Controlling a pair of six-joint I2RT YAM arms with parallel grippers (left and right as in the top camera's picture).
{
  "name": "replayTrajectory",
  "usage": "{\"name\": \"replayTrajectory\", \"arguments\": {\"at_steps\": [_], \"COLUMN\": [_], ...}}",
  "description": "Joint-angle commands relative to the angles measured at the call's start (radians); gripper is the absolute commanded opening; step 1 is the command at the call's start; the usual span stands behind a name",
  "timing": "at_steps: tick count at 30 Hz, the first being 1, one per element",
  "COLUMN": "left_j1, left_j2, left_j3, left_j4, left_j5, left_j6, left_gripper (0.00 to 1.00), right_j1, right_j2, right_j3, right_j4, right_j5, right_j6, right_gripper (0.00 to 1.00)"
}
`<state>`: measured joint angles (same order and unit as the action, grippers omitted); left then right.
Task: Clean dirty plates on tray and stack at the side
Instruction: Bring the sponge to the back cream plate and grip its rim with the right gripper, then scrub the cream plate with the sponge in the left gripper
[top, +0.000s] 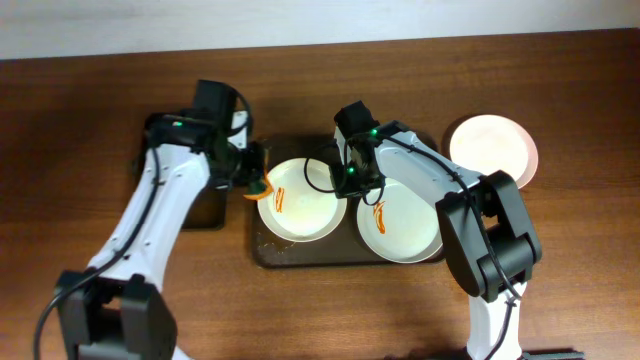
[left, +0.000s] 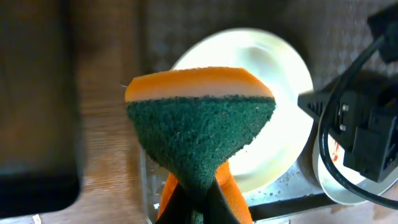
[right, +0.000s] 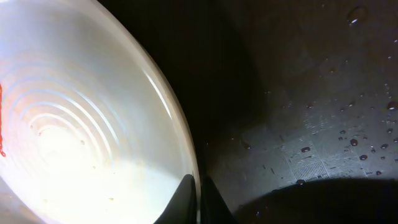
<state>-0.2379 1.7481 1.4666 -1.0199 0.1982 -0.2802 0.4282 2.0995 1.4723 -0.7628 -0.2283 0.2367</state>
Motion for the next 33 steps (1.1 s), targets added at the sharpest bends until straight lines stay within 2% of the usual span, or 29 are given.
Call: {"name": "replayTrajectory", "arguments": {"at_steps": [1, 6, 8, 10, 16, 19, 21, 25, 30, 33], "left_j1": [-0.058, -0.089, -0.089, -0.089, -0.089, -0.089, -0.089, -0.089, -0.089, -0.089], "left_j2": [0.077, 0.174, 0.209, 0.256, 0.397, 0.425, 0.425, 0.425, 0.425, 0.423], "left_j3": [-0.009, -0.009, -0.009, -0.009, -0.009, -0.009, -0.009, -0.002, 0.059, 0.167], "left_j4": [0.002, 0.032, 0.065, 0.112, 0.142, 0.140, 0.130, 0.118, 0.036, -0.103], "left_j5": [0.037, 0.063, 0.150, 0.323, 0.322, 0.042, -0.176, -0.430, -0.657, -0.700], "left_j6": [-0.010, 0.028, 0.062, 0.153, 0.151, 0.135, 0.051, -0.023, -0.095, -0.199], "left_gripper": [0.00, 0.00, 0.00, 0.00, 0.00, 0.00, 0.00, 0.00, 0.00, 0.00], "right_j1": [0.003, 0.003, 0.003, 0.003, 0.003, 0.003, 0.003, 0.003, 0.003, 0.003], "right_j2": [0.001, 0.001, 0.001, 0.001, 0.001, 0.001, 0.001, 0.001, 0.001, 0.001], "right_j3": [-0.010, -0.010, -0.010, -0.010, -0.010, -0.010, -0.010, -0.010, -0.010, -0.010], "right_j4": [-0.005, 0.000, 0.006, 0.012, 0.013, 0.015, 0.019, 0.019, 0.018, 0.018], "right_j5": [0.011, 0.012, 0.012, 0.011, 0.012, 0.012, 0.014, 0.019, 0.034, 0.034], "right_j6": [0.000, 0.000, 0.000, 0.000, 0.000, 0.000, 0.000, 0.000, 0.000, 0.000], "right_gripper": [0.04, 0.04, 0.04, 0.04, 0.04, 0.04, 0.04, 0.04, 0.04, 0.04]}}
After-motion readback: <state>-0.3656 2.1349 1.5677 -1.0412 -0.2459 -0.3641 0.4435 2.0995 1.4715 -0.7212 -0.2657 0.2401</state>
